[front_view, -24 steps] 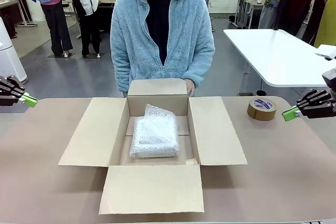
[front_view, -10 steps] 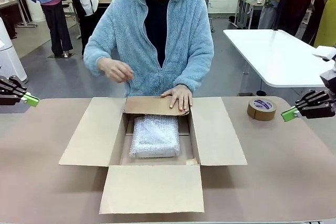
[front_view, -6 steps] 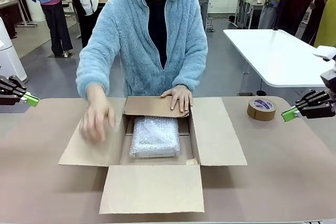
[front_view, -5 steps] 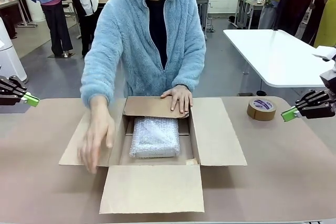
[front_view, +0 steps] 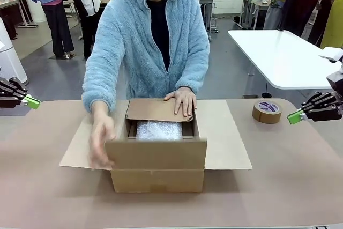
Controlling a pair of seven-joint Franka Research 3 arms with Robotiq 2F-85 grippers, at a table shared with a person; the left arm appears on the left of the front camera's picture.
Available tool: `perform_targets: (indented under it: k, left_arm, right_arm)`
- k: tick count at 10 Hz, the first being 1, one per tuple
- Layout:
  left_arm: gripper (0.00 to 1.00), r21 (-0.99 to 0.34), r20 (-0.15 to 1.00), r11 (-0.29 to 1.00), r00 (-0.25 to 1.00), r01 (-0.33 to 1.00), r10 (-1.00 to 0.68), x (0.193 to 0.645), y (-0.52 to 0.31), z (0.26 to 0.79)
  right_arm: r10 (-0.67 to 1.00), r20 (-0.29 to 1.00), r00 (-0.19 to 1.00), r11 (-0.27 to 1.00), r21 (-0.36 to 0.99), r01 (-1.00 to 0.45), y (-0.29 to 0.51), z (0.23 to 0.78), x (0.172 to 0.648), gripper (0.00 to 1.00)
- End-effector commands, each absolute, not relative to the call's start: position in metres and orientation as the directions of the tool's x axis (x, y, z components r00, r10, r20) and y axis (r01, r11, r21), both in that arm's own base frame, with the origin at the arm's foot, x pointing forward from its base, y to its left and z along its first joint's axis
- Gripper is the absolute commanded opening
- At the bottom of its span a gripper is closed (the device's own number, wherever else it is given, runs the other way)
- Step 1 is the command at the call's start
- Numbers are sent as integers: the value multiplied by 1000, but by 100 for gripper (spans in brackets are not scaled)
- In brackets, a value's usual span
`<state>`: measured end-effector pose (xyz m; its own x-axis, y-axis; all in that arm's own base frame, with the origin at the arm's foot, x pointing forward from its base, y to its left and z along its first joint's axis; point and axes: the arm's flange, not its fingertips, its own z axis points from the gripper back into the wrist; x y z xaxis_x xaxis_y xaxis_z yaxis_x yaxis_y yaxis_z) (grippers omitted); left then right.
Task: Wrap the clocks to prevent damage.
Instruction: Push the right (or left) flap of the Package Box to close it.
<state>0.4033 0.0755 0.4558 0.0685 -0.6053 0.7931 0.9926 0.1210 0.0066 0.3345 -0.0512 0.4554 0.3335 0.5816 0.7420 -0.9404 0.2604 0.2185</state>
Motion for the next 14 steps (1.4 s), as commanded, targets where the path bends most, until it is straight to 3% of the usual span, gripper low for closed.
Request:
perform_targets:
  k: [1, 14]
  left_arm:
    - [0, 12, 792, 120, 63, 993, -608, 400, 76, 456]
    - [0, 12, 792, 120, 63, 993, -608, 400, 76, 456]
  right_arm:
    - [573, 750, 331, 257, 219, -941, -51, 455, 333, 1]
    - [573, 750, 331, 257, 219, -941, -51, 455, 333, 1]
